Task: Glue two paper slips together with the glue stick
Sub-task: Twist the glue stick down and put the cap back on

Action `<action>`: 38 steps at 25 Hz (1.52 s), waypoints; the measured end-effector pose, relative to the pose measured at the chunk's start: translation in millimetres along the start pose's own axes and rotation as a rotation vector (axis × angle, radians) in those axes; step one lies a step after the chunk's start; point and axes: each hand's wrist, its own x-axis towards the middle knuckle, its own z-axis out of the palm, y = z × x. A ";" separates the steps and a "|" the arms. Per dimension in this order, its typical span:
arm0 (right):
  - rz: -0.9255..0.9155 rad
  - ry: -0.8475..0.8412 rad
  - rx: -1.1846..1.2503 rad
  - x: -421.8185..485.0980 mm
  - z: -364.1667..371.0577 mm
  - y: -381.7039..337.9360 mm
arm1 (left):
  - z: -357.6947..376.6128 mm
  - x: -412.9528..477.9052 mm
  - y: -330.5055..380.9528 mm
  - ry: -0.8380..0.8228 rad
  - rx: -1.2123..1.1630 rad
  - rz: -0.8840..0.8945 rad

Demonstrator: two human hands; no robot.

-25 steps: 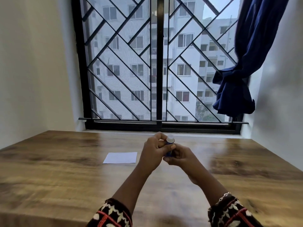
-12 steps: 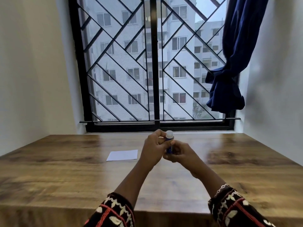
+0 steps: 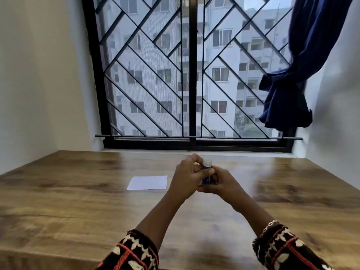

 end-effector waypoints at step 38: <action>0.195 0.017 -0.366 161.4 -41.0 27.0 | -31.4 163.8 -51.8 -0.083 -0.152 -0.336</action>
